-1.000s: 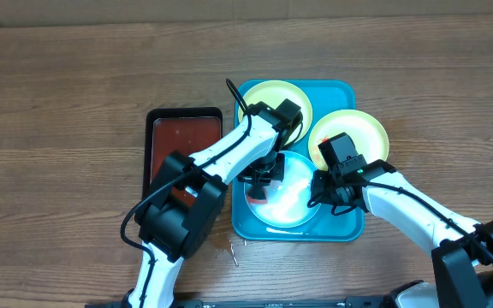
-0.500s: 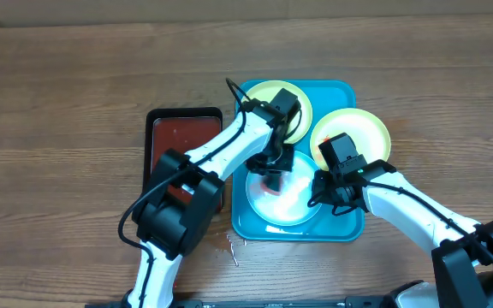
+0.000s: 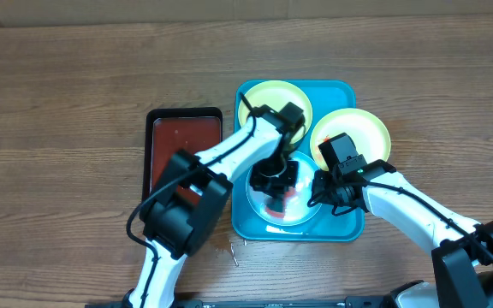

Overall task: Clean dirty plates on tray and stack at the side
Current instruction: 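Scrub the red smear on the white plate with the sponge, then return the sponge to the black water tray with the left gripper, then lift the white plate with the right gripper and tilt it over the water tray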

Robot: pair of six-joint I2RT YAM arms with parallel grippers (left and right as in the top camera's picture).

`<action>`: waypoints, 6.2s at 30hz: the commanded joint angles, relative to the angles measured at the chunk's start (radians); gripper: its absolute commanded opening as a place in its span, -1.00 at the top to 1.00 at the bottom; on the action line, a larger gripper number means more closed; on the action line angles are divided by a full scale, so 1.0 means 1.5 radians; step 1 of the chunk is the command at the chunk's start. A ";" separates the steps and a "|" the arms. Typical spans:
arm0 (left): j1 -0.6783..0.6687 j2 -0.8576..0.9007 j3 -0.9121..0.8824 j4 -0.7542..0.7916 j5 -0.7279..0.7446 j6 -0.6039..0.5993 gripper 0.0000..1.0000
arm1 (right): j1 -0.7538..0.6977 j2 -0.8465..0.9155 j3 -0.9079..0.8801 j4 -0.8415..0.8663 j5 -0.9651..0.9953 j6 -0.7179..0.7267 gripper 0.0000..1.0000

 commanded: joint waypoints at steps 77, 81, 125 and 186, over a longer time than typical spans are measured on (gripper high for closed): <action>-0.002 0.108 0.091 0.025 0.135 0.041 0.92 | 0.001 0.000 -0.004 -0.012 0.024 0.001 0.92; 0.007 0.108 0.091 -0.030 0.052 0.024 0.91 | 0.001 0.000 -0.004 -0.011 0.024 0.001 0.92; 0.263 -0.253 0.045 -0.143 -0.342 -0.013 0.92 | 0.001 0.000 -0.004 -0.008 0.024 0.001 0.92; 0.512 -0.238 0.513 -0.363 -0.075 0.110 -1.00 | 0.397 0.142 0.507 0.009 0.606 -0.179 0.92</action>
